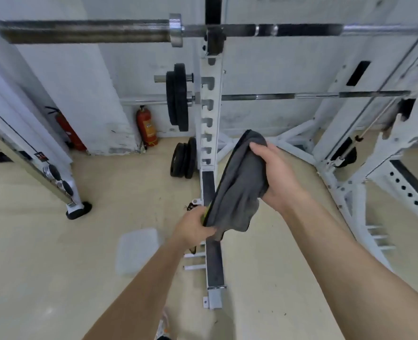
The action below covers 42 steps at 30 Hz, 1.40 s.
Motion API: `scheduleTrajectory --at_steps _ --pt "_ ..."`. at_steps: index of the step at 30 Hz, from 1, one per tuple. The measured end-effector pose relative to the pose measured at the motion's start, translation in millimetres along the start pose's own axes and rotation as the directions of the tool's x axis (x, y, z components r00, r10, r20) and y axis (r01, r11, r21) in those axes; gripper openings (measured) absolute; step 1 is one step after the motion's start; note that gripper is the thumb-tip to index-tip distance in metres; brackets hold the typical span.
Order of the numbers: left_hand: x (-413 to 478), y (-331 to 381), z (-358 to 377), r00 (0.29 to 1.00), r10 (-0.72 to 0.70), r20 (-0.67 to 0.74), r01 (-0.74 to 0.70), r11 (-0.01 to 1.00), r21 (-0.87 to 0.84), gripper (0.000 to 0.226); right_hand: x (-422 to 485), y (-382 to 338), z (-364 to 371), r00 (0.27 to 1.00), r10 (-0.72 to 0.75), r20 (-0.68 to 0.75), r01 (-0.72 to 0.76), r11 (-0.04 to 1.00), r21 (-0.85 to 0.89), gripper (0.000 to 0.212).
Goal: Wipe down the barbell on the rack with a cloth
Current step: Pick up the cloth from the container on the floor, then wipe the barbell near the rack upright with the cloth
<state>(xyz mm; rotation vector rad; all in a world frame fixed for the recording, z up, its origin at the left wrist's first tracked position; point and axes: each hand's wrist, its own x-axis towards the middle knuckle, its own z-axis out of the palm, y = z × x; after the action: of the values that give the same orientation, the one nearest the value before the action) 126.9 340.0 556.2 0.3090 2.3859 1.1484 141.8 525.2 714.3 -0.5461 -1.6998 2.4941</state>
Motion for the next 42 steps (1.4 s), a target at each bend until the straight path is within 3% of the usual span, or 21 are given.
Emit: scheduleTrajectory --at_steps 5,8,12,17,22,26,30,35,37,40,42 --pt "9.0 71.8 64.1 1.0 -0.001 -0.025 0.003 0.994 0.109 0.02 -29.4 -68.3 -117.2 0.977 -0.142 -0.156 0.135 0.989 -0.052 0.006" --pt "21.5 120.2 83.0 0.996 0.029 -0.083 -0.023 0.997 0.07 0.011 -36.5 -96.5 -180.7 0.925 -0.209 -0.317 0.2 0.978 -0.061 0.008" --pt "51.0 180.3 91.1 0.988 0.093 -0.12 -0.091 0.996 0.018 0.028 -32.8 -120.5 -246.7 0.855 -0.256 -0.451 0.256 0.965 -0.062 0.011" --pt "96.7 236.1 94.5 0.973 0.213 -0.089 -0.219 0.974 -0.053 0.02 -2.1 -147.0 -288.2 0.803 -0.273 -0.529 0.283 0.957 -0.064 0.012" --pt "152.1 285.7 93.5 0.937 0.286 -0.201 -0.312 0.943 -0.113 0.023 57.5 -176.2 -301.3 0.787 -0.269 -0.556 0.256 0.961 -0.103 0.013" --pt "205.7 329.3 74.9 0.92 0.328 -0.214 -0.352 0.932 -0.084 0.022 114.8 -207.5 -292.8 0.831 -0.243 -0.5 0.234 0.969 -0.083 0.027" --pt "248.0 373.5 38.5 0.864 0.418 -0.28 -0.424 0.905 0.042 0.03 167.1 -236.0 -277.2 0.892 -0.106 -0.439 0.134 0.99 0.032 0.033" --pt "272.0 416.8 -15.6 0.901 0.306 -0.306 -0.272 0.951 0.148 0.056 214.8 -256.2 -258.6 0.977 0.017 -0.212 0.018 0.987 0.162 0.038" --pt "276.3 428.4 -35.9 0.909 0.203 -0.364 -0.188 0.979 0.079 0.068 227.8 -262.7 -249.8 0.996 0.04 -0.081 -0.026 0.986 0.168 0.04" --pt "281.4 447.2 -69.1 0.9 0.004 -0.436 -0.113 0.968 -0.223 0.05 249.8 -275.6 -228.5 0.998 0.0 0.07 -0.015 0.977 0.214 0.04" --pt "286.5 459.8 -91.9 0.877 -0.066 -0.477 -0.171 0.883 -0.436 0.038 267.1 -288.1 -209.0 0.99 -0.033 0.135 0.001 0.974 0.228 0.038"
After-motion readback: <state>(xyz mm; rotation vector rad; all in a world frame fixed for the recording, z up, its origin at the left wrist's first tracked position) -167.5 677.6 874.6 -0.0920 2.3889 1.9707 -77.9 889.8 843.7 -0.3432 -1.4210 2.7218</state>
